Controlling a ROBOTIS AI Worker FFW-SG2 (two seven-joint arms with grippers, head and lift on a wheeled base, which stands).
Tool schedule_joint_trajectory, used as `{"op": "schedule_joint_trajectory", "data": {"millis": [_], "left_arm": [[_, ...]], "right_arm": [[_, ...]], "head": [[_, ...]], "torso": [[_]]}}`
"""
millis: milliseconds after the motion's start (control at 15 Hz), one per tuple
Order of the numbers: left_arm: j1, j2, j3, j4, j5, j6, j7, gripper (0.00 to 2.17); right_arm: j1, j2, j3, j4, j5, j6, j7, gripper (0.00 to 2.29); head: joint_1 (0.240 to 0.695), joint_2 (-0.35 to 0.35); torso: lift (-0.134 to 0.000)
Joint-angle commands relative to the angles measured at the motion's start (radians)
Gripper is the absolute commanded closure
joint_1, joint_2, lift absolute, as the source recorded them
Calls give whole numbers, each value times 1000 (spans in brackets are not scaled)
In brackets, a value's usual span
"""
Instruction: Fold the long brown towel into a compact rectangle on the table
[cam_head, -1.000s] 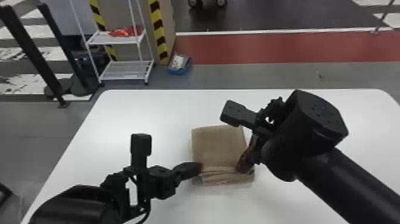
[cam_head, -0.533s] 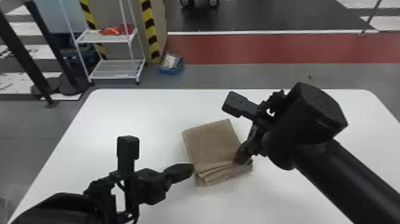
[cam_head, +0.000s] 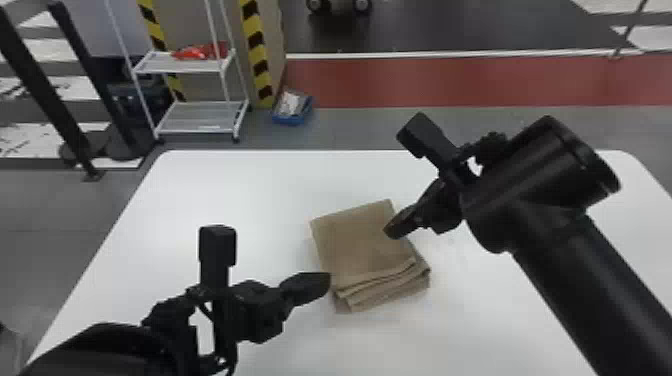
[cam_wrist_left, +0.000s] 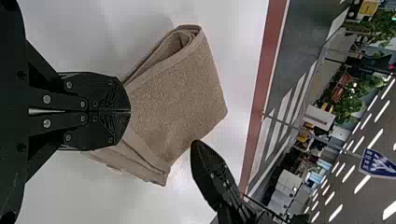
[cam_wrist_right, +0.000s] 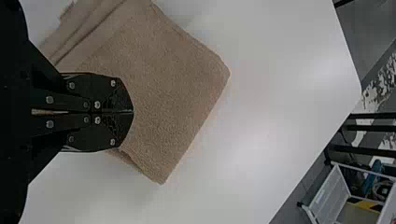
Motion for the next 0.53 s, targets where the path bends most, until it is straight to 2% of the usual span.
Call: {"op": "schedule_joint_trajectory", "data": {"millis": [0, 67, 200, 467], "left_arm": [[8, 0, 1, -17, 1, 11, 0, 2145], [10, 0, 1, -21, 1, 11, 0, 2145], [11, 0, -4, -38, 6, 11, 0, 2145], [11, -3, -19, -43, 9, 11, 0, 2145]], "right_arm": [[-26, 51, -12, 106, 14, -60, -65, 2253], [-34, 77, -34, 149, 6, -100, -99, 2253], [-36, 103, -63, 176, 0, -140, -140, 2253], [-39, 100, -41, 199, 57, -106, -174, 2253]], "head": [[695, 68], [695, 68], [695, 72], [695, 73]], "torso": [[-123], [-123], [-123], [-123]]}}
